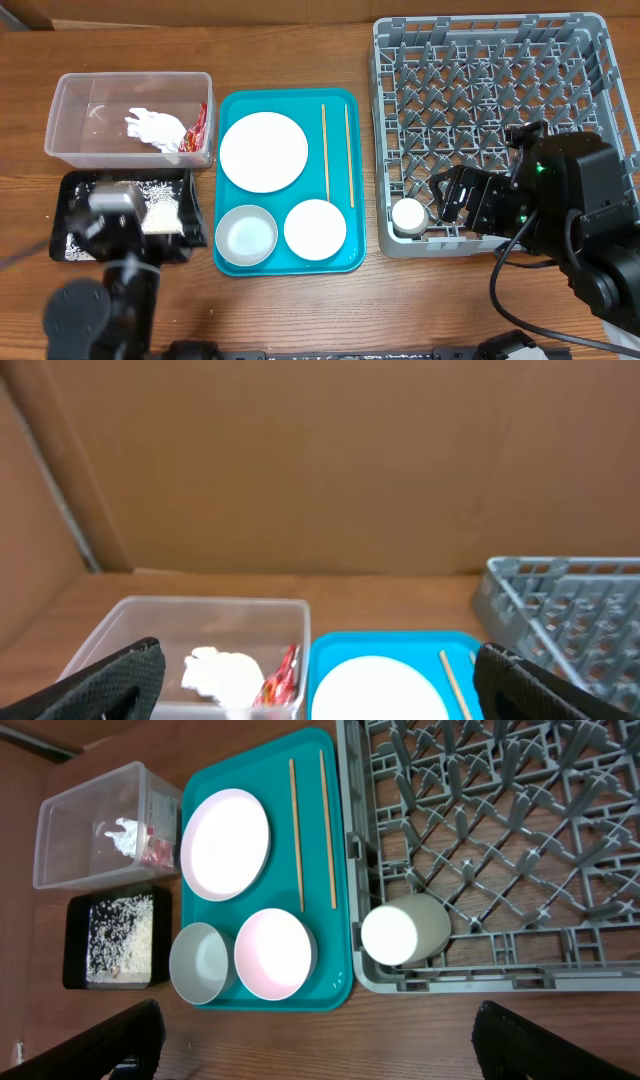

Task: Sort waste into correct bins and load items into the dishwasher

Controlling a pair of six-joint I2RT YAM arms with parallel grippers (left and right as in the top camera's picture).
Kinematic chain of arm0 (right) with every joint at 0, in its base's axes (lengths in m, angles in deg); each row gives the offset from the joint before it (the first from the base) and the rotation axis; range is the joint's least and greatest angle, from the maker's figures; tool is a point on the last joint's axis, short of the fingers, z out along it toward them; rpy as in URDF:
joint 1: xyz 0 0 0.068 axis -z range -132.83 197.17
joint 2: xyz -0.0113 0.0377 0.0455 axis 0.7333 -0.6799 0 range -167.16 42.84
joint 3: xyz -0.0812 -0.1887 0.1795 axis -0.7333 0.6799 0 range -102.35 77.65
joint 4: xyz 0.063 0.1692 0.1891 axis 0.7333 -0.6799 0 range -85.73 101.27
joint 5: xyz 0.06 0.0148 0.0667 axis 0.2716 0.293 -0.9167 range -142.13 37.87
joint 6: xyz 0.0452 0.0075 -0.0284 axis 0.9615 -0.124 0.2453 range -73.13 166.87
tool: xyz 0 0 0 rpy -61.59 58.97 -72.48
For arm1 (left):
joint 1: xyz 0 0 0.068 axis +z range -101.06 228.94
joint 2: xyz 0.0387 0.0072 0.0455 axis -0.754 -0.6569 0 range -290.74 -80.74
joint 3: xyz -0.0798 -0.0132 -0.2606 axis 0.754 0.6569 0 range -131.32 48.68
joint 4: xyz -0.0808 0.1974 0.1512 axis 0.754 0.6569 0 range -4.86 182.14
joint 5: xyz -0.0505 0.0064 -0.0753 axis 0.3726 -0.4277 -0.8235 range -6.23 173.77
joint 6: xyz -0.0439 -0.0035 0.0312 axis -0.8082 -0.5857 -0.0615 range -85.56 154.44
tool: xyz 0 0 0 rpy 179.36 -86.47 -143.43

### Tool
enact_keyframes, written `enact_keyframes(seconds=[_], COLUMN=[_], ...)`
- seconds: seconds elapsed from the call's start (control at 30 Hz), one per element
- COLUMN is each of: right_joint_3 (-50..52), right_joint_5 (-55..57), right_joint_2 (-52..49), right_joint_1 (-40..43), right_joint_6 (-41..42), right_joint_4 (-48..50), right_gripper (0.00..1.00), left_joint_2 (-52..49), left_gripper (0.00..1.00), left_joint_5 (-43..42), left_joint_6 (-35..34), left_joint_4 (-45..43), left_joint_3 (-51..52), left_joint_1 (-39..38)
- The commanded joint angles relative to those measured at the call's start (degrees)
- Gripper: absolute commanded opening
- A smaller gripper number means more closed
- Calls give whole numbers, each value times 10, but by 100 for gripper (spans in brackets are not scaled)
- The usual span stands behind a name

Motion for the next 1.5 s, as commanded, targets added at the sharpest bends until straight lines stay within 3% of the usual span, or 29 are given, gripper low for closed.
enact_keyframes(seconds=[0.0, 0.23, 0.43, 0.7, 1.47], right_joint_3=[0, 0, 0, 0, 0], right_joint_5=[5, 5, 5, 5, 5], right_joint_2=[6, 6, 6, 6, 6], right_joint_1=[-3, -3, -3, -3, -3], right_joint_6=[-4, -4, -4, -4, -4], right_joint_4=[2, 2, 2, 2, 2], right_gripper=[100, 100, 100, 100, 100], left_joint_2=[70, 185, 264, 267, 267], left_gripper=[100, 100, 100, 100, 100], left_joint_5=[-7, 0, -38, -55, -53], left_joint_6=[19, 107, 108, 106, 106], left_joint_4=[-11, -146, -239, -303, -280], left_joint_3=[78, 274, 417, 521, 529], left_joint_1=[15, 21, 33, 39, 37])
